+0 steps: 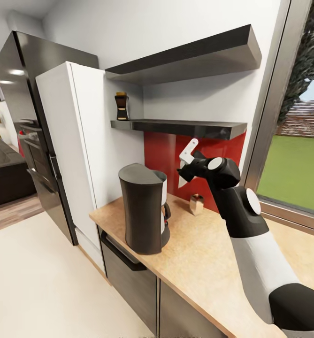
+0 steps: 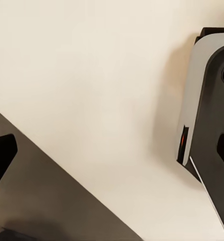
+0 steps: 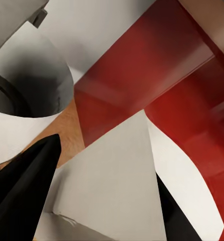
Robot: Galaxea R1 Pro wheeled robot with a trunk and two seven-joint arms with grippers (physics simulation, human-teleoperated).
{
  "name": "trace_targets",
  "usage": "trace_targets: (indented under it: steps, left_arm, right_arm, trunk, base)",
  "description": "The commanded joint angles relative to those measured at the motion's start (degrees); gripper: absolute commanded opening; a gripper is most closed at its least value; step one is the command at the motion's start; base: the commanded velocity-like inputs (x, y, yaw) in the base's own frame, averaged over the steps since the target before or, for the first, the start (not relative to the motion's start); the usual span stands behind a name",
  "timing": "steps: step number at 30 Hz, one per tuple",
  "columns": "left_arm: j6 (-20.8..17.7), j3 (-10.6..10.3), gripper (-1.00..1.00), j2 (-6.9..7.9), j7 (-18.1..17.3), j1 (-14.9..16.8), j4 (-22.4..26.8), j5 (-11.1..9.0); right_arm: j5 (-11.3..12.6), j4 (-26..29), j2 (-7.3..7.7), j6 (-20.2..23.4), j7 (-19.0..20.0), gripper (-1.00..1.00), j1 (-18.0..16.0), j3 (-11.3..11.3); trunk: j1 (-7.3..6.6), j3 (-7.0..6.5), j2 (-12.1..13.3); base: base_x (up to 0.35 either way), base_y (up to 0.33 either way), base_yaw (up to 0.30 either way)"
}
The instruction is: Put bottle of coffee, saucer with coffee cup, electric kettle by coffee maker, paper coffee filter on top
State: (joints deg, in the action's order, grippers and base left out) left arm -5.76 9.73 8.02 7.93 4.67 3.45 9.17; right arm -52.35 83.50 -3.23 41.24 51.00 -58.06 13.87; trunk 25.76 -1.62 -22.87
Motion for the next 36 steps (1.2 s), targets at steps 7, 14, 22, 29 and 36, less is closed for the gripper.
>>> trace_targets:
  steps: [7, 14, 22, 29, 36]
  left_arm:
    - [-0.31, 0.47, 1.0, -0.02, 0.07, -0.01, 0.09, 0.59]
    - [-0.31, 0.47, 1.0, -0.03, 0.07, -0.01, 0.12, 0.51]
    - [-0.31, 0.49, 1.0, 0.05, 0.07, -0.01, 0.12, 0.5]
    - [-0.23, 0.51, 1.0, 0.06, 0.07, -0.01, 0.13, 0.5]
    - [-0.25, 0.15, 1.0, 0.02, 0.1, -0.1, 0.36, 0.79]
  right_arm:
    - [-0.38, -6.62, -0.15, 0.83, 0.95, -1.0, -6.22, 0.02]
    - [-0.39, -13.58, -1.64, 0.86, 0.97, -1.0, -12.21, 0.02]
    - [-0.53, -14.22, -5.04, 0.86, 0.81, -1.0, -13.51, 0.02]
    - [-0.66, -14.14, -5.62, 0.86, 0.85, -1.0, -15.08, 0.33]
    - [-1.08, -13.89, -6.62, 0.86, 1.2, -1.0, -15.35, 0.73]
  trunk:
    - [0.02, 0.66, -0.05]
    - [0.02, 1.29, -0.05]
    - [0.02, 1.89, -0.05]
    - [0.02, 2.0, -0.05]
    - [0.02, 2.0, -0.05]
  base:
    - [0.0, 0.0, 0.0]
    - [0.0, 0.0, 0.0]
    - [0.0, 0.0, 0.0]
    - [0.0, 0.0, 0.0]
    - [0.0, 0.0, 0.0]
